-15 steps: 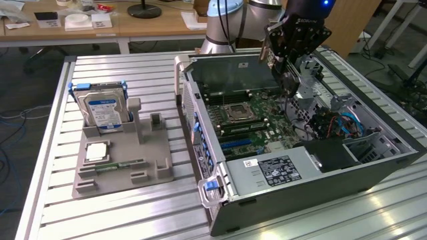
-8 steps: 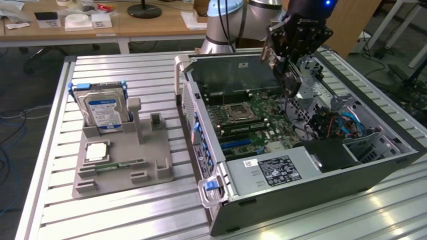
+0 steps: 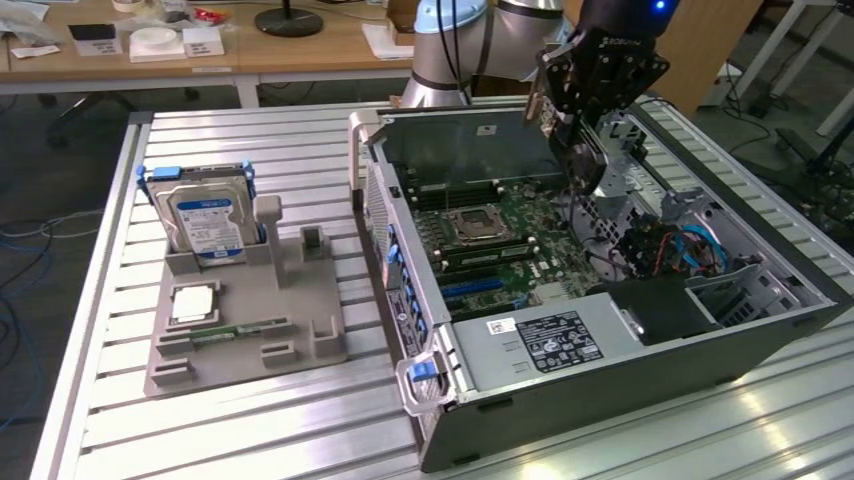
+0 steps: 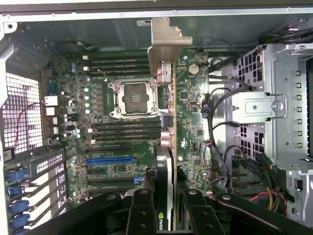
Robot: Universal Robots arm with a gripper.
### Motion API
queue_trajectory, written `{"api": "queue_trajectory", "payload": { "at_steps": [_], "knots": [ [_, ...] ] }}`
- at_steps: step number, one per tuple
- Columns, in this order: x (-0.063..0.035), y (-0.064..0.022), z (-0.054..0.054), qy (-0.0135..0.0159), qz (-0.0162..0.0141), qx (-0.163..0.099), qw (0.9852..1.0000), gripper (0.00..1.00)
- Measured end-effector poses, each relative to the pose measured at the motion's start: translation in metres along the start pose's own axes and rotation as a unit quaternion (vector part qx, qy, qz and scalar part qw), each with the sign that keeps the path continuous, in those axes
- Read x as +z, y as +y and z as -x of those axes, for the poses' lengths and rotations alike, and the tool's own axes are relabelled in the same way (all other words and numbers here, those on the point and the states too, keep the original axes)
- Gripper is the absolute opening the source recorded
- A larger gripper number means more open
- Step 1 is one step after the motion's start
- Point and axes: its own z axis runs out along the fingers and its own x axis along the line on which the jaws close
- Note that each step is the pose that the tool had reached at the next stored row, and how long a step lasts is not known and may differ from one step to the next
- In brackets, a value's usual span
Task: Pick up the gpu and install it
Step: 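Pick up the gpu and move the gpu toward the slot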
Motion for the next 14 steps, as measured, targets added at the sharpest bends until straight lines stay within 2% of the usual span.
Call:
{"api": "queue_trajectory", "payload": {
  "at_steps": [14],
  "knots": [
    [0.0001,0.0005,0.0063,0.0000,0.0000,0.000,1.0000,0.27]
  ]
}}
